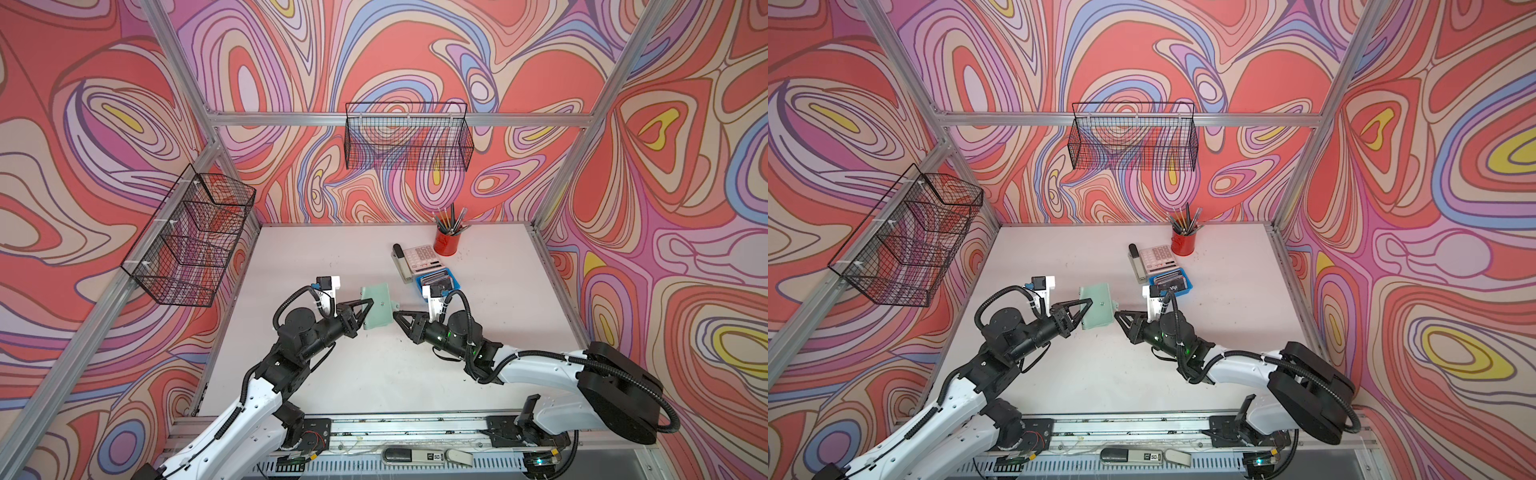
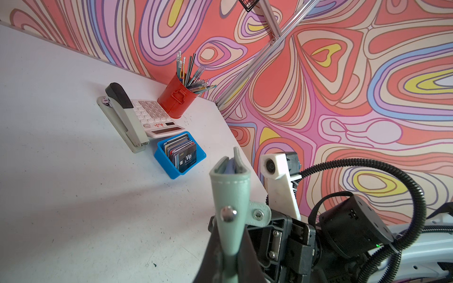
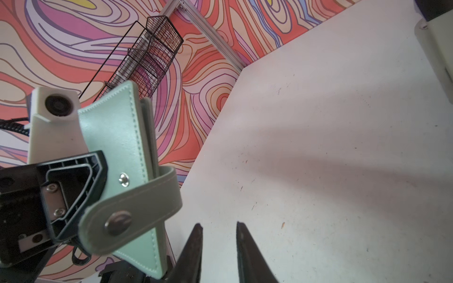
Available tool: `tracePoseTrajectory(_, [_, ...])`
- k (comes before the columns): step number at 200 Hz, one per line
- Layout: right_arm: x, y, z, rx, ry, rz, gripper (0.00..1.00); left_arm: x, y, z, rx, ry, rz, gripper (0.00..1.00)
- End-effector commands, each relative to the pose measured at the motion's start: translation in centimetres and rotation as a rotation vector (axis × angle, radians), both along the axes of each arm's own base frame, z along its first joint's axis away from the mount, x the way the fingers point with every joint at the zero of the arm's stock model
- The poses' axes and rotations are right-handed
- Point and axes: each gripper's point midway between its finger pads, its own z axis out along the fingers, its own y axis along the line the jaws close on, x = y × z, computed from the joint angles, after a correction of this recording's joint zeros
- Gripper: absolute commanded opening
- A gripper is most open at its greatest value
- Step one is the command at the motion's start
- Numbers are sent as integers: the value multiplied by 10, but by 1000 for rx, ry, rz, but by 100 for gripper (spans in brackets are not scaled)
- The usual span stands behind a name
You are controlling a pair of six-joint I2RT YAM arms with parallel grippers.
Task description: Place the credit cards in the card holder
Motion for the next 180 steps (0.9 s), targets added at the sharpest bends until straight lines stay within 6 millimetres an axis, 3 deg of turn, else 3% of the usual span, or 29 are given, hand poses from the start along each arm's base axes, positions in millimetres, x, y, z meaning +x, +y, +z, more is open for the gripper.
tracePoseTrajectory(1, [-2, 3, 21, 55, -31, 19, 25, 1, 2, 9, -2, -36, 9, 0])
tracePoseTrajectory(97, [-12, 2, 34, 108, -58, 60, 26, 2, 2, 8, 8, -35, 15, 0])
tracePoseTrajectory(152, [-21, 8, 45, 151, -86, 122, 33, 3, 1, 7, 6, -35, 9, 0])
tracePoseTrajectory(180, [-21, 13, 46, 150, -93, 142, 42, 1, -2, 10, -5, -43, -12, 0])
